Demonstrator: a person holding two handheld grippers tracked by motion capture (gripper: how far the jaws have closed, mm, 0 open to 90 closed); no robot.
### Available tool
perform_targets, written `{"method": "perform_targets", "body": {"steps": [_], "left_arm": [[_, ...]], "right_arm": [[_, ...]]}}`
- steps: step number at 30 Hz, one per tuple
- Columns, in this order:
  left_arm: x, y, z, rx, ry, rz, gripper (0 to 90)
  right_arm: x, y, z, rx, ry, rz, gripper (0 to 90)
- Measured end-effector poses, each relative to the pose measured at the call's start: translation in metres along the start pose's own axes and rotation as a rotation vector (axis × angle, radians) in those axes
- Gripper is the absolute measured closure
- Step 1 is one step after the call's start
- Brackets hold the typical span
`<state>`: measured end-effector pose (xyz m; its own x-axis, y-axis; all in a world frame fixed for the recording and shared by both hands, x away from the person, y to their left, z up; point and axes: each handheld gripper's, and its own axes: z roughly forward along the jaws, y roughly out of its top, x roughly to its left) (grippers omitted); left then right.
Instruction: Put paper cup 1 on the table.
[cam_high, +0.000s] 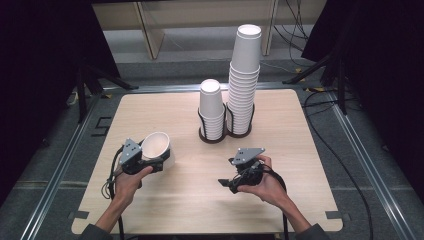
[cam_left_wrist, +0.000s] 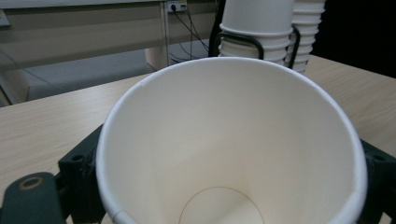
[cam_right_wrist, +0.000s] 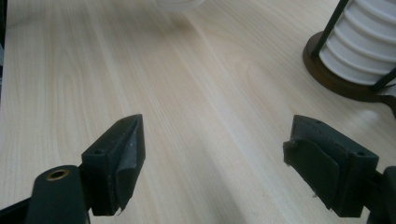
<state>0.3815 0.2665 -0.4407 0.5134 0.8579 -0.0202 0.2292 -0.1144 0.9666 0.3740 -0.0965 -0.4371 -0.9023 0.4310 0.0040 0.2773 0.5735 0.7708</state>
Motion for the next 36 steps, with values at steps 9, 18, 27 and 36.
{"method": "perform_targets", "body": {"steps": [9, 18, 27, 36], "left_arm": [[0.023, -0.001, 0.025, 0.028, 0.051, 0.005, 10.6], [0.046, -0.002, 0.053, 0.041, 0.107, -0.025, 10.5], [0.059, -0.004, 0.067, 0.043, 0.142, -0.019, 10.4], [0.067, -0.009, 0.080, 0.045, 0.164, -0.012, 10.0]], "right_arm": [[0.001, -0.005, -0.001, 0.015, 0.007, 0.004, 20.0], [0.001, -0.009, -0.002, 0.022, 0.001, -0.003, 20.3], [0.002, -0.011, -0.003, 0.026, 0.009, 0.006, 20.3], [0.002, -0.011, -0.004, 0.019, 0.014, 0.006, 20.3]]}}
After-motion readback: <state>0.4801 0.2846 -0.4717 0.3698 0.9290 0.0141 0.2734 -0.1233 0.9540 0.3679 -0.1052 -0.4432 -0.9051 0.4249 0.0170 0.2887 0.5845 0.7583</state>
